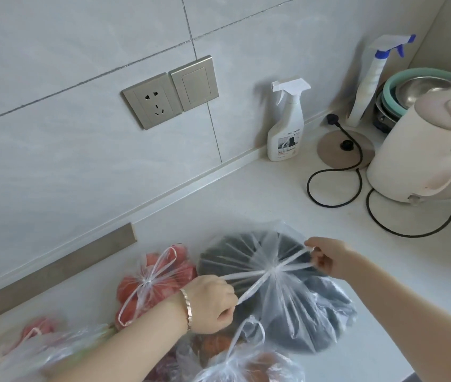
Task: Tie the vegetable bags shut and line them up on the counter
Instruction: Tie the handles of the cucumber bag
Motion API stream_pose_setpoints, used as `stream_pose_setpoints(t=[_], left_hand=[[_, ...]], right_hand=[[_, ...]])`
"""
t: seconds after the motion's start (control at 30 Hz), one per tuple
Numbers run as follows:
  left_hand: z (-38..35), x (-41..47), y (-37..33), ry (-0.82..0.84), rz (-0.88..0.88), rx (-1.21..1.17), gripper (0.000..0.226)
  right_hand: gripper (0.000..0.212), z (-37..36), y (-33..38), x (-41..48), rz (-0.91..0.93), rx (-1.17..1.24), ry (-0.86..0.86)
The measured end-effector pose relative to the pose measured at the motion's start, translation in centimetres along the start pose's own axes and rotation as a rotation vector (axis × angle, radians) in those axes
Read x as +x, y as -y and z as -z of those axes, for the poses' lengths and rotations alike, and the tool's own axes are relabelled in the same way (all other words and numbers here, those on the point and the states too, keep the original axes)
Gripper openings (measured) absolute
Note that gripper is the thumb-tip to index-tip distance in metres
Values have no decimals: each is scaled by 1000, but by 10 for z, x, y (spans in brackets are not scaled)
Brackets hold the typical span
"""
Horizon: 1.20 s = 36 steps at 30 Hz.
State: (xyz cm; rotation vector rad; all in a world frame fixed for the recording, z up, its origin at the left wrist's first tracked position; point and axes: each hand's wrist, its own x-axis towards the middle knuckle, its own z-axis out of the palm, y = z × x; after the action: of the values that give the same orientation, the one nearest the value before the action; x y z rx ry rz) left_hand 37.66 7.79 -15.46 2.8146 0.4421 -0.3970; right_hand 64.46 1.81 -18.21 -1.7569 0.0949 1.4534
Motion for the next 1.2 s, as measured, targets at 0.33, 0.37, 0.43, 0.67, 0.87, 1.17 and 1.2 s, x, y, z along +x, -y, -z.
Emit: stream_pose_setpoints(t=[0.33, 0.37, 0.43, 0.67, 0.87, 1.17, 1.2], left_hand=[[11, 20, -9, -272, 256, -19, 33], [14, 19, -7, -271, 257, -9, 32], [16, 21, -6, -324, 219, 8, 28], [36, 15, -7, -460, 49, 74, 29], [-20, 9, 15, -290, 161, -128, 30], [-41, 29, -15, 208, 427, 62, 52], [-45, 31, -14, 227, 457, 60, 49]], right_hand=[[47, 0, 13, -14, 295, -940, 163], [50, 0, 15, -17, 336, -971, 166], [58, -4, 16, -22, 429, -929, 136], [55, -16, 23, -28, 676, -671, 17], [53, -5, -13, 9, 443, -602, -113], [36, -23, -37, 29, 739, -994, -148], [40, -23, -42, 31, 753, -1086, -156]])
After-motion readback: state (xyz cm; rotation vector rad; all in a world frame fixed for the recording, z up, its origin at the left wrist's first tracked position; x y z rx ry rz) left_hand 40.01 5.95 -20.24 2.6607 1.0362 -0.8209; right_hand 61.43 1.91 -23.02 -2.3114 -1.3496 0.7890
